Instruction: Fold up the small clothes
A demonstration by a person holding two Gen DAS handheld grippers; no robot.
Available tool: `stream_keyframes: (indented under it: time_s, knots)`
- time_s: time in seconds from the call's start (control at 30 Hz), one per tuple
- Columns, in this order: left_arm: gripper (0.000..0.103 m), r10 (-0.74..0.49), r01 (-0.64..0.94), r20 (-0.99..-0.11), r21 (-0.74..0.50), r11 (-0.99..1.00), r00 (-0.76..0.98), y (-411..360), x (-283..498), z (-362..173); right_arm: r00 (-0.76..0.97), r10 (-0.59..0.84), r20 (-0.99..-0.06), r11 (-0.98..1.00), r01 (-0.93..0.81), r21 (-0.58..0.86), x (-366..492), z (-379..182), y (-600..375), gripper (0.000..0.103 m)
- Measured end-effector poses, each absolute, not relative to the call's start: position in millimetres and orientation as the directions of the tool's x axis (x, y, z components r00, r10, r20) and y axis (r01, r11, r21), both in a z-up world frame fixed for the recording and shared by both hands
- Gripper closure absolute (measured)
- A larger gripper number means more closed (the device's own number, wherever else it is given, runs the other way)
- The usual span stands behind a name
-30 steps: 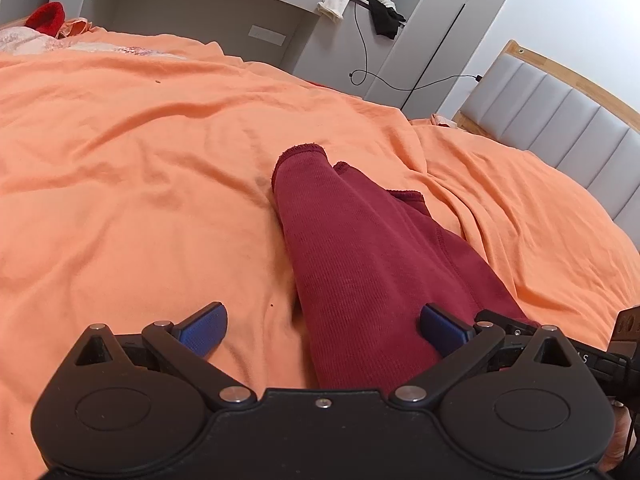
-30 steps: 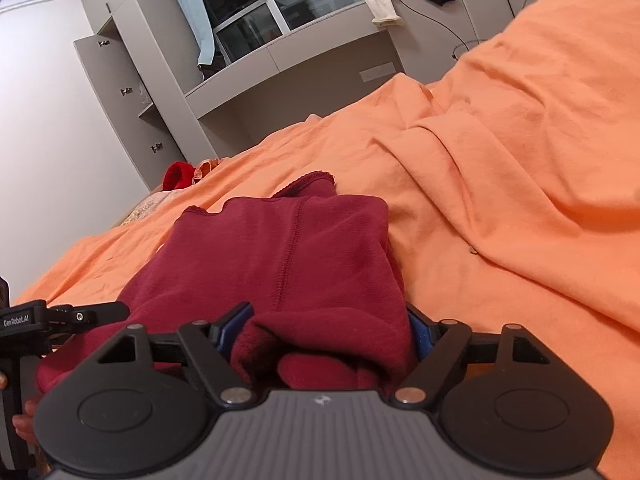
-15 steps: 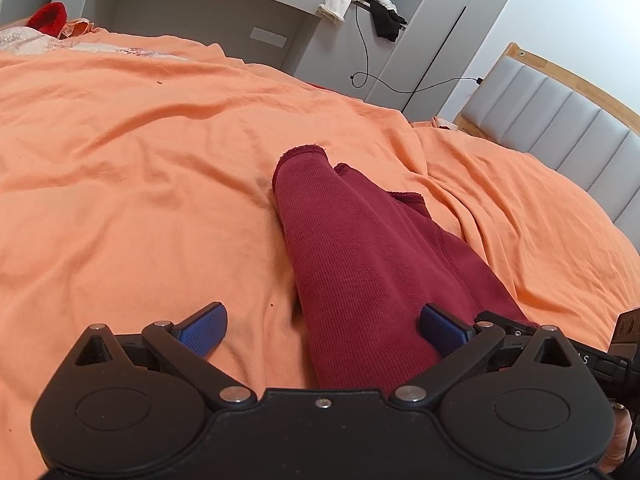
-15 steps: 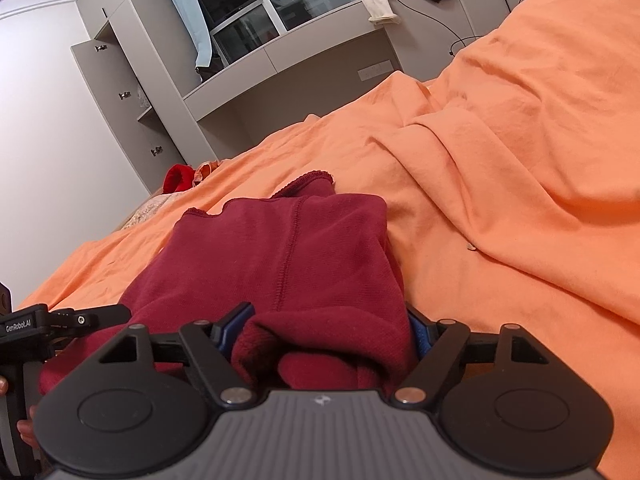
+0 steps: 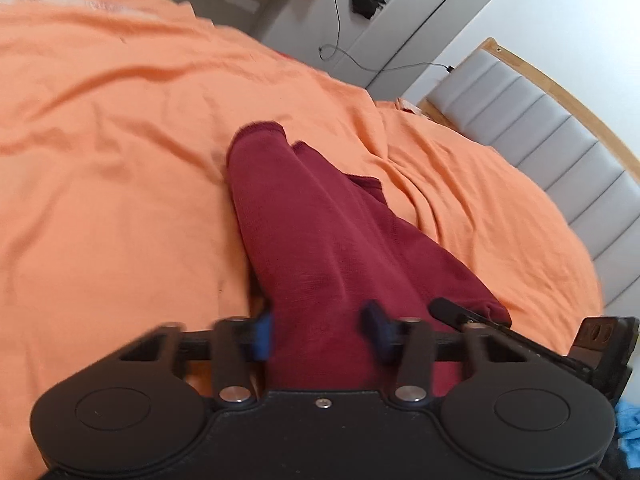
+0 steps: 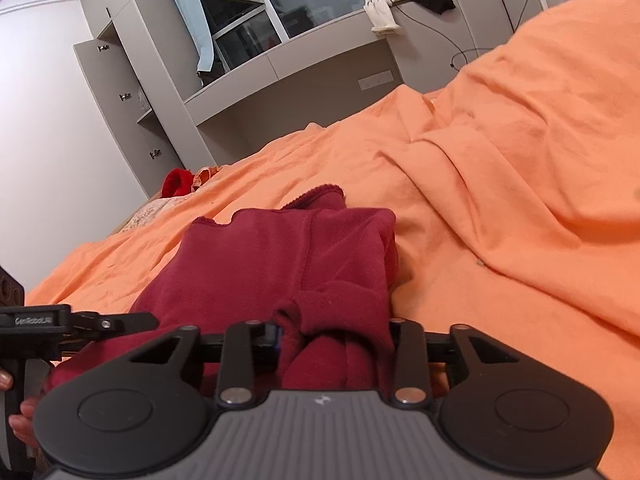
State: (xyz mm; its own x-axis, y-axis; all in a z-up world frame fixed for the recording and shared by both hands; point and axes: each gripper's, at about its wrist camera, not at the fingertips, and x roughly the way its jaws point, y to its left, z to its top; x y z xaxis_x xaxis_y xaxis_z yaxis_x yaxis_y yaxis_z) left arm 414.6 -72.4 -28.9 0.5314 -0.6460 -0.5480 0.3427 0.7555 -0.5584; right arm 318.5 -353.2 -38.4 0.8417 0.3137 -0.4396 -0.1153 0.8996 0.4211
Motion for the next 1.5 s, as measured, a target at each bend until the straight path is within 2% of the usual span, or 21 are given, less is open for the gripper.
stream_keyframes:
  time_s: [0.07, 0.1, 0.17, 0.33, 0.47, 0.57, 0.7, 0.83, 0.93, 1.03, 1.13, 1.2, 1.23, 1.3, 1.43, 1.5]
  knots:
    - [0.08, -0.637, 0.343, -0.55, -0.547, 0.764, 0.541, -74, 416, -26, 0.854, 0.295, -0.428, 0.911, -0.117, 0.395, 318, -32, -349, 0.076]
    - [0.084, -0.632, 0.347, -0.544, -0.539, 0.768, 0.553, -74, 415, -22, 0.864, 0.284, -0.416, 0.921, -0.124, 0.37, 316, -26, -344, 0.077]
    - [0.086, -0.625, 0.381, -0.511, -0.507, 0.773, 0.59, -76, 411, -9, 0.884, 0.259, -0.389, 0.943, -0.144, 0.301, 314, -14, -333, 0.078]
    - [0.087, -0.569, 0.471, -0.418, -0.322, 0.822, 0.708, -81, 398, 30, 0.931, 0.225, -0.287, 0.971, -0.19, 0.145, 311, 15, -299, 0.078]
    - [0.087, -0.486, 0.445, -0.34, -0.197, 0.874, 0.805, -68, 396, 50, 0.966, 0.203, -0.163, 0.979, -0.201, 0.029, 324, 32, -266, 0.078]
    - [0.086, -0.452, 0.412, -0.326, -0.188, 0.892, 0.83, -49, 406, 50, 0.967, 0.228, -0.117, 0.974, -0.226, 0.031, 340, 34, -244, 0.078]
    - [0.086, -0.421, 0.363, -0.372, -0.217, 0.906, 0.827, -25, 425, 34, 0.951, 0.267, -0.156, 0.964, -0.265, 0.037, 372, 23, -221, 0.078]
    - [0.084, -0.383, 0.319, -0.476, -0.212, 0.924, 0.792, -19, 443, 9, 0.925, 0.266, -0.272, 0.962, -0.272, 0.017, 394, -1, -211, 0.077]
    - [0.078, -0.357, 0.304, -0.497, -0.188, 0.934, 0.791, -18, 440, 4, 0.912, 0.248, -0.327, 0.967, -0.253, 0.028, 399, -12, -214, 0.073]
    - [0.069, -0.34, 0.291, -0.494, -0.175, 0.94, 0.8, -17, 434, 7, 0.905, 0.249, -0.344, 0.968, -0.241, 0.066, 400, -16, -222, 0.062]
    - [0.055, -0.32, 0.268, -0.491, -0.175, 0.947, 0.81, -14, 431, 8, 0.903, 0.25, -0.351, 0.968, -0.235, 0.084, 398, -18, -228, 0.053]
    - [0.045, -0.296, 0.244, -0.487, -0.168, 0.955, 0.822, -12, 427, 10, 0.904, 0.246, -0.35, 0.969, -0.229, 0.089, 397, -17, -233, 0.04]
    - [0.043, -0.285, 0.234, -0.483, -0.165, 0.958, 0.828, -13, 423, 11, 0.907, 0.241, -0.346, 0.971, -0.223, 0.09, 397, -15, -235, 0.037]
    - [0.03, -0.255, 0.201, -0.471, -0.162, 0.966, 0.845, -11, 412, 14, 0.911, 0.235, -0.339, 0.972, -0.216, 0.093, 396, -11, -239, 0.025]
    - [0.012, -0.224, 0.165, -0.43, -0.169, 0.972, 0.875, -8, 389, 27, 0.921, 0.223, -0.32, 0.975, -0.205, 0.089, 382, -4, -247, 0.015]
    - [0.003, -0.226, 0.172, -0.392, -0.17, 0.97, 0.892, -8, 375, 36, 0.924, 0.227, -0.309, 0.974, -0.208, 0.094, 372, 1, -247, 0.005]
